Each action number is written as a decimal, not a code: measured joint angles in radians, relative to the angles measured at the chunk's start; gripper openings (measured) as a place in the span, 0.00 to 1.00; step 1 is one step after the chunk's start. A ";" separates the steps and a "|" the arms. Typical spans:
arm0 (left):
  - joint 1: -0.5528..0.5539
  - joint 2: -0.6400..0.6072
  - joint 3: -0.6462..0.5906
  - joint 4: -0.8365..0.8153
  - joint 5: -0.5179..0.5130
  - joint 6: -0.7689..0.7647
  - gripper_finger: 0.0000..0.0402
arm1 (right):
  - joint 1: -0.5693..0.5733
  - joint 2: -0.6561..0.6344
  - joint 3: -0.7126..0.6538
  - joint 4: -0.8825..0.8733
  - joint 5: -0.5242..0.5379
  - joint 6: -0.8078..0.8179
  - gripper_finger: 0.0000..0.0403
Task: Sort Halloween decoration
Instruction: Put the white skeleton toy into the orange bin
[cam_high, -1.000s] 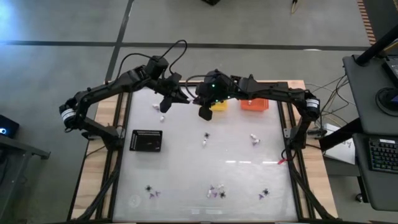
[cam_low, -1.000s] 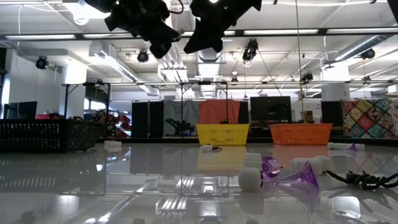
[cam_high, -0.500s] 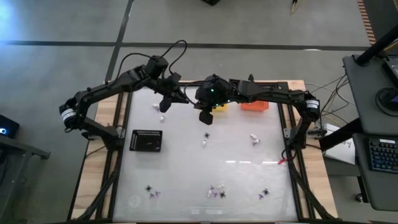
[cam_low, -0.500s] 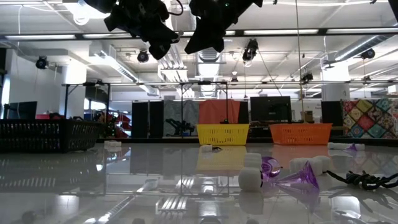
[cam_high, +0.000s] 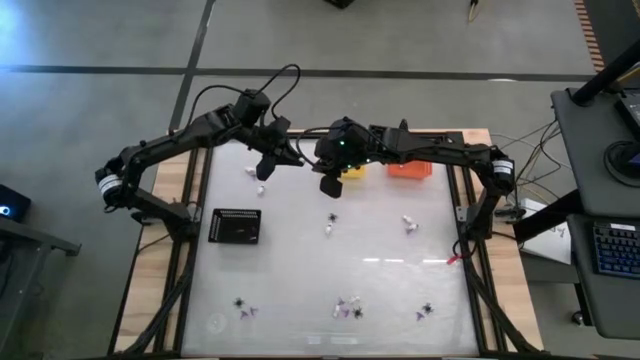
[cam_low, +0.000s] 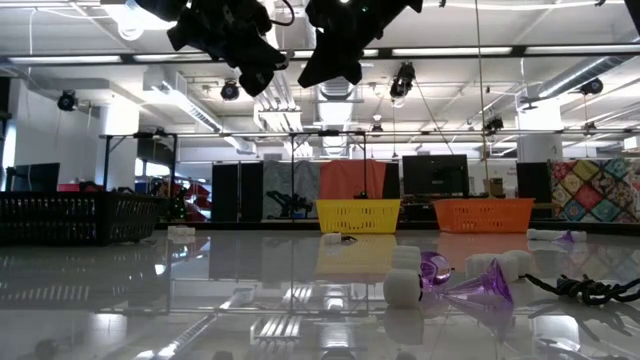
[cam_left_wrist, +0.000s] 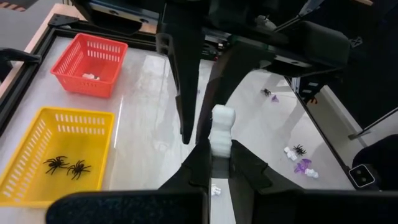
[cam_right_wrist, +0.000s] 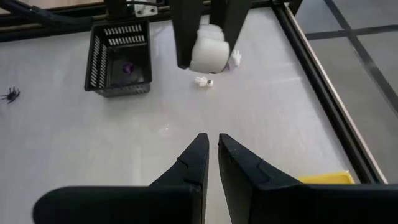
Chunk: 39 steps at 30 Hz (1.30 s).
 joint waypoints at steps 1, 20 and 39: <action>0.000 0.000 0.000 0.000 0.000 0.000 0.01 | 0.000 0.000 0.000 0.000 0.001 -0.002 0.07; 0.001 0.000 0.000 0.000 0.000 0.023 0.01 | 0.000 0.000 0.000 0.002 -0.001 -0.030 0.07; 0.001 -0.001 0.000 -0.009 0.042 0.015 0.01 | -0.019 0.008 0.000 0.002 0.042 0.059 0.07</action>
